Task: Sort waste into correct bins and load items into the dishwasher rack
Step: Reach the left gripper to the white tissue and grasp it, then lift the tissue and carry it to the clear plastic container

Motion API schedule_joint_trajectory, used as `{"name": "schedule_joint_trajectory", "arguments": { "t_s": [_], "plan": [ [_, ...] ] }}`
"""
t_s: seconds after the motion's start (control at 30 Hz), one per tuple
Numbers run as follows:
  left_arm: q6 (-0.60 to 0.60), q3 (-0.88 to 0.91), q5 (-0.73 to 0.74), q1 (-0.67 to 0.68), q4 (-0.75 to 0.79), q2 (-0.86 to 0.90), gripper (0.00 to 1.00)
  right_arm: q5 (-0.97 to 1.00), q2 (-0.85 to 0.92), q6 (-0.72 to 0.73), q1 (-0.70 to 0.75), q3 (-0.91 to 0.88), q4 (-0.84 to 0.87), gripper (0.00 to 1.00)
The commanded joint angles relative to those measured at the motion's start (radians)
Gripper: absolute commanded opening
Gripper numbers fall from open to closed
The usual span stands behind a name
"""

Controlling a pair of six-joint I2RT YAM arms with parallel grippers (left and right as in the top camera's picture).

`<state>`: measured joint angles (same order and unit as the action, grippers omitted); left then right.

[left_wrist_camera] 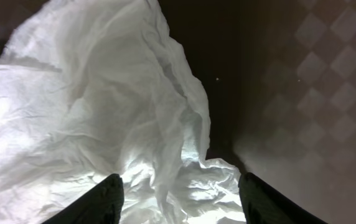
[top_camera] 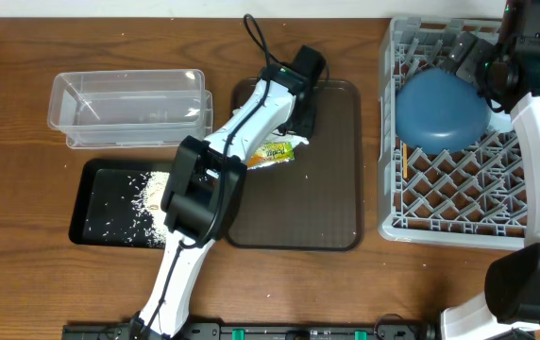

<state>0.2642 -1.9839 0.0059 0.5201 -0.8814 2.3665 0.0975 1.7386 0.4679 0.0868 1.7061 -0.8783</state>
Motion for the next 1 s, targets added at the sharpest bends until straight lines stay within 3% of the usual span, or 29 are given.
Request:
{"name": "schedule_joint_trajectory", "arguments": {
  "t_s": [0.0,0.5,0.63,0.73,0.97],
  "plan": [
    [0.0,-0.016,-0.072,0.0,-0.006,-0.004,0.59,0.0,0.0,0.01,-0.002,0.0,-0.002,0.99],
    [0.008,-0.003,-0.085,0.0,-0.026,-0.004,0.37,0.0,0.0,0.01,-0.002,0.0,-0.002,0.99],
    [0.025,0.023,-0.085,0.0,-0.024,-0.003,0.25,0.0,0.0,0.01,-0.002,0.0,-0.002,0.99],
    [0.026,0.027,-0.086,0.0,-0.025,-0.006,0.06,0.0,0.0,0.01,-0.002,0.0,-0.002,0.99],
    [0.048,0.02,-0.086,0.0,-0.031,-0.096,0.06,0.0,0.0,0.01,-0.002,0.0,-0.002,0.99]
  ]
}}
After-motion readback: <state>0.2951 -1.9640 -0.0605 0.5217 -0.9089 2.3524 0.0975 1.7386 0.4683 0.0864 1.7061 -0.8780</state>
